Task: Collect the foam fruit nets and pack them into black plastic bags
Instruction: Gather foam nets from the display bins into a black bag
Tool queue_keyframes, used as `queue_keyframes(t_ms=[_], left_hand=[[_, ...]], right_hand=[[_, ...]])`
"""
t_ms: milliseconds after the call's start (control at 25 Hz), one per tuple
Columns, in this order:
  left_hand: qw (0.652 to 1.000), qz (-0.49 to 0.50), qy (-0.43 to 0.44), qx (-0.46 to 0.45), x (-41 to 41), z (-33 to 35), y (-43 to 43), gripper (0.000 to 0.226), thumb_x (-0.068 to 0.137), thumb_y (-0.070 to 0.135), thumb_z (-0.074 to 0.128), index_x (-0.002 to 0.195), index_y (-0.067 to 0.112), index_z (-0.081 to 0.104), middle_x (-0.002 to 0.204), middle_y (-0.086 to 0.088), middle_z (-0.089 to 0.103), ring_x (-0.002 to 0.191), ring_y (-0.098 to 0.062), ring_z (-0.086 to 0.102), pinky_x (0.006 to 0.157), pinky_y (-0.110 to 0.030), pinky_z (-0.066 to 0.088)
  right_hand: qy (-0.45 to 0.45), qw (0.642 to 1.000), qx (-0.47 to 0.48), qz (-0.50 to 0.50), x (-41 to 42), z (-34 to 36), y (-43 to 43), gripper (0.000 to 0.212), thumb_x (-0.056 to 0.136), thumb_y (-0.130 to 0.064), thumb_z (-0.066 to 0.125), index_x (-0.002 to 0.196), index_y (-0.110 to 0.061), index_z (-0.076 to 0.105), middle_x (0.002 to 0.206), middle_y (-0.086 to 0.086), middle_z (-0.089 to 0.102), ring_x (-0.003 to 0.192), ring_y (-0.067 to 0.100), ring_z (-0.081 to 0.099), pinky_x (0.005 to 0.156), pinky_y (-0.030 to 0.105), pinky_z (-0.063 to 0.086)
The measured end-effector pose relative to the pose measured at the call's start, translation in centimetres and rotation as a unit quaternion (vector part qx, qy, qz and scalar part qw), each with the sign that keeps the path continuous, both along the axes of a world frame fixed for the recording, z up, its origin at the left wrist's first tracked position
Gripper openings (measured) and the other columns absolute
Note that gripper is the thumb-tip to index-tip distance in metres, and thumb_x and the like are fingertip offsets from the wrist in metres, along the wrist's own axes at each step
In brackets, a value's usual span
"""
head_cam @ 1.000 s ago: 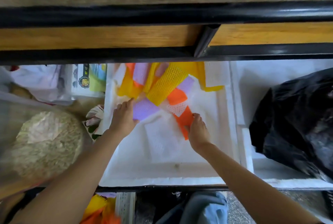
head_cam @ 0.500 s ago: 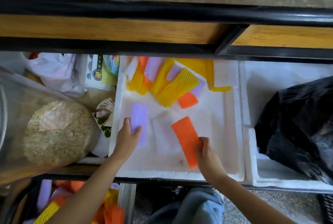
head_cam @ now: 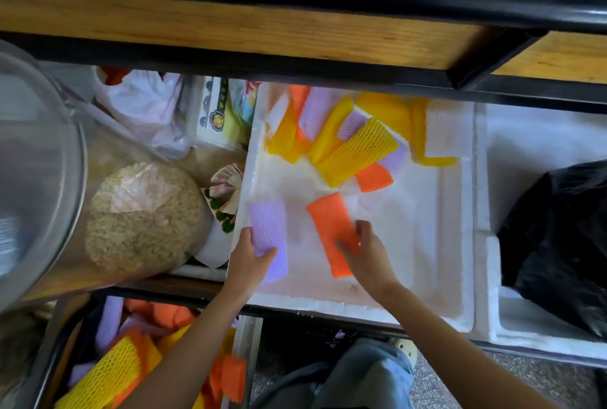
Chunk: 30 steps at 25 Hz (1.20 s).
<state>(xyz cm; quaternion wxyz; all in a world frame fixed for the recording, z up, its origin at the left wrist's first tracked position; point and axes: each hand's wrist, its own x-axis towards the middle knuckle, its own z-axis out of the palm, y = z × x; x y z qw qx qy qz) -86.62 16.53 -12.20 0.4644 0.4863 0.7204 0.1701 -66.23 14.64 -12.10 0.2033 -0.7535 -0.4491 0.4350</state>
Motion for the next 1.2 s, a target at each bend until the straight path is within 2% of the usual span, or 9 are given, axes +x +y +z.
queue_keyframes(t_ms=[120, 280, 440, 600, 760, 840, 960, 1120, 1200], left_hand=[[0.994, 0.018, -0.105, -0.037, 0.8, 0.6, -0.1, 0.021, 0.089, 0.023, 0.06, 0.092, 0.006, 0.047, 0.084, -0.007, 0.048, 0.08, -0.022, 0.047, 0.068, -0.029, 0.033], [0.954, -0.038, -0.272, -0.121, 3.4, 3.3, -0.6, 0.037, 0.09, 0.054, 0.049, 0.101, 0.019, 0.052, 0.091, 0.003, 0.062, 0.089, -0.014, 0.062, 0.077, -0.02, 0.043], [0.965, -0.06, -0.251, -0.054, 4.0, 4.3, -0.7, 0.01, 0.089, 0.018, 0.062, 0.095, 0.024, 0.056, 0.088, 0.008, 0.066, 0.079, 0.0, 0.065, 0.066, -0.008, 0.047], [0.971, -0.044, -0.231, -0.035, 2.4, 4.1, -0.2, 0.012, 0.086, 0.013, 0.063, 0.092, 0.022, 0.057, 0.088, 0.008, 0.066, 0.074, 0.007, 0.064, 0.063, -0.008, 0.047], [0.974, -0.041, -0.221, -0.031, 2.0, 3.7, -0.5, 0.018, 0.083, 0.022, 0.07, 0.094, 0.019, 0.057, 0.09, 0.006, 0.066, 0.079, 0.001, 0.065, 0.065, -0.011, 0.048], [0.975, -0.036, -0.217, -0.038, 2.0, 3.5, -0.8, 0.023, 0.083, 0.025, 0.07, 0.099, 0.017, 0.056, 0.095, 0.003, 0.066, 0.088, -0.006, 0.065, 0.072, -0.017, 0.049], [0.977, -0.038, -0.206, -0.044, 1.9, 3.1, -0.9, 0.048, 0.07, 0.042, 0.069, 0.106, 0.014, 0.055, 0.1, 0.0, 0.066, 0.096, -0.014, 0.064, 0.082, -0.029, 0.05], [0.975, -0.031, -0.215, -0.035, 2.3, 3.2, -1.3, 0.055, 0.065, 0.044, 0.064, 0.109, 0.012, 0.055, 0.099, 0.0, 0.066, 0.092, -0.01, 0.065, 0.073, -0.018, 0.048], [0.976, -0.012, -0.217, -0.025, 2.4, 2.8, -1.8, 0.065, 0.062, 0.05, 0.067, 0.111, 0.01, 0.054, 0.102, -0.003, 0.066, 0.093, -0.013, 0.065, 0.074, -0.022, 0.05]], right_hand=[[0.144, 0.989, 0.016, -0.033, 0.6, 2.1, -0.8, 0.025, 0.095, -0.021, 0.053, 0.117, -0.01, 0.049, 0.089, -0.002, 0.058, 0.083, 0.019, 0.056, 0.069, 0.028, 0.045], [0.081, 0.993, 0.028, 0.082, -0.1, 2.4, -1.0, 0.033, 0.096, -0.026, 0.05, 0.126, -0.011, 0.051, 0.104, 0.003, 0.058, 0.09, 0.015, 0.056, 0.074, 0.02, 0.039], [0.002, 0.976, 0.089, 0.199, -0.3, 2.2, -0.4, 0.04, 0.094, -0.026, 0.054, 0.128, -0.006, 0.051, 0.113, 0.01, 0.054, 0.104, 0.023, 0.053, 0.092, 0.028, 0.039], [-0.17, 0.953, 0.24, 0.073, 3.5, 1.4, 4.9, 0.065, 0.085, -0.038, 0.052, 0.127, 0.01, 0.044, 0.12, 0.029, 0.052, 0.111, 0.044, 0.049, 0.097, 0.035, 0.031], [-0.211, 0.961, 0.178, 0.023, 6.2, 0.9, 10.9, 0.088, 0.085, -0.042, 0.064, 0.144, 0.007, 0.019, 0.148, 0.025, 0.028, 0.138, 0.038, 0.024, 0.114, 0.043, 0.019], [-0.221, 0.964, 0.147, 0.026, 6.5, 0.4, 12.3, 0.089, 0.086, -0.043, 0.062, 0.147, 0.002, 0.014, 0.15, 0.021, 0.026, 0.139, 0.035, 0.024, 0.113, 0.042, 0.021], [-0.22, 0.972, 0.077, 0.028, 6.4, 0.0, 12.0, 0.083, 0.085, -0.042, 0.064, 0.144, -0.001, 0.022, 0.141, 0.021, 0.04, 0.13, 0.037, 0.036, 0.103, 0.043, 0.031], [-0.205, 0.975, 0.036, 0.073, 5.5, 0.2, 8.2, 0.063, 0.08, -0.043, 0.069, 0.123, -0.001, 0.051, 0.12, 0.022, 0.053, 0.114, 0.037, 0.049, 0.091, 0.039, 0.039], [-0.178, 0.978, 0.043, 0.095, 5.3, 0.5, 5.8, 0.051, 0.08, -0.04, 0.07, 0.11, 0.0, 0.058, 0.11, 0.021, 0.054, 0.107, 0.036, 0.051, 0.085, 0.036, 0.038]])
